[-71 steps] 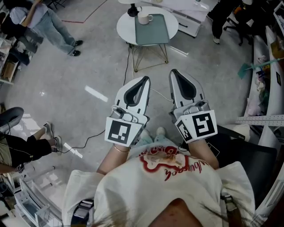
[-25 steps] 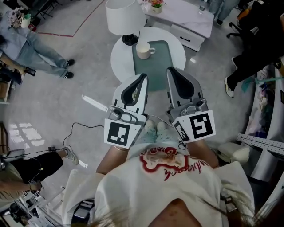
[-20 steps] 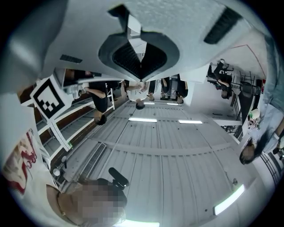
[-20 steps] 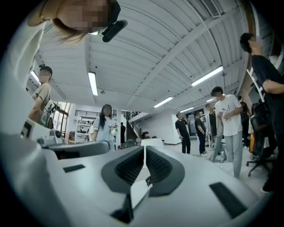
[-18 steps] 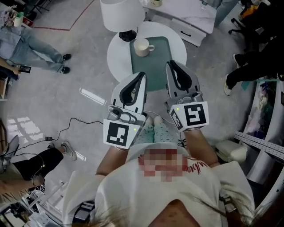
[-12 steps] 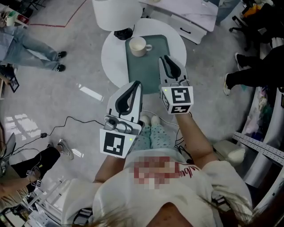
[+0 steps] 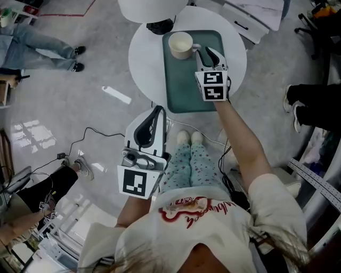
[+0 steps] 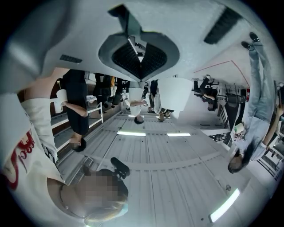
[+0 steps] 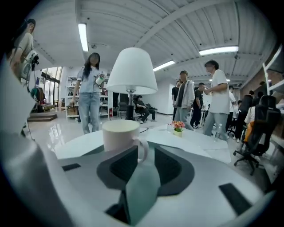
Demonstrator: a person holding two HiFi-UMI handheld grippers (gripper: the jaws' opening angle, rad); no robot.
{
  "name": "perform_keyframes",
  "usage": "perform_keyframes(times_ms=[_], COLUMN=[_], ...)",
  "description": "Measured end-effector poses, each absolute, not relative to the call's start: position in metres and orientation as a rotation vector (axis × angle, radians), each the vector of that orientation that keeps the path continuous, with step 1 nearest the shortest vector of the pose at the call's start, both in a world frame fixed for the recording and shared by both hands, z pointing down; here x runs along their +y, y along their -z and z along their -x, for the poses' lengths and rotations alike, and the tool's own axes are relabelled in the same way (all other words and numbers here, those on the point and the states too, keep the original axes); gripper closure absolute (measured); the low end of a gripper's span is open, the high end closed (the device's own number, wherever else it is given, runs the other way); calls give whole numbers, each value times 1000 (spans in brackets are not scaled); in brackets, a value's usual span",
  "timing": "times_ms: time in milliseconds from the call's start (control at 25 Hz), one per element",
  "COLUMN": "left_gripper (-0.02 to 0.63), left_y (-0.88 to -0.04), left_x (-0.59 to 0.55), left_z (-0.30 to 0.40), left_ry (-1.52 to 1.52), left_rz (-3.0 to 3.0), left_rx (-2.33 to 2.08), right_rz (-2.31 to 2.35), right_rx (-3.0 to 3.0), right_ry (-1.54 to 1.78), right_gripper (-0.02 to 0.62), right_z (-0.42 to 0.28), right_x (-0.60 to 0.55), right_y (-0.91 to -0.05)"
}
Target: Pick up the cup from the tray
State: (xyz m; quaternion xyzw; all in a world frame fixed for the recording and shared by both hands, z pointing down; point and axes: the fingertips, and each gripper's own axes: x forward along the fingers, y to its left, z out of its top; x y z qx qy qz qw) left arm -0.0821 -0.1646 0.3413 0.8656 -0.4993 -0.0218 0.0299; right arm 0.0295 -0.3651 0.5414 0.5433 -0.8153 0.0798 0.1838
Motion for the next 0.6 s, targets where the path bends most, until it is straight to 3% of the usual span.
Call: perform_keyframes(times_ms=[600], left_gripper=[594], left_y=[-364], left_x=[-174], left_z=[105], left_ry=[-5], left_rz=[-2608], left_rx=[-1552], right_rz=[-1664], right_rx=[-2308], right_ry=[-311], right_gripper=[548], right_z=[-28], right_x=[-404], right_y=[-541])
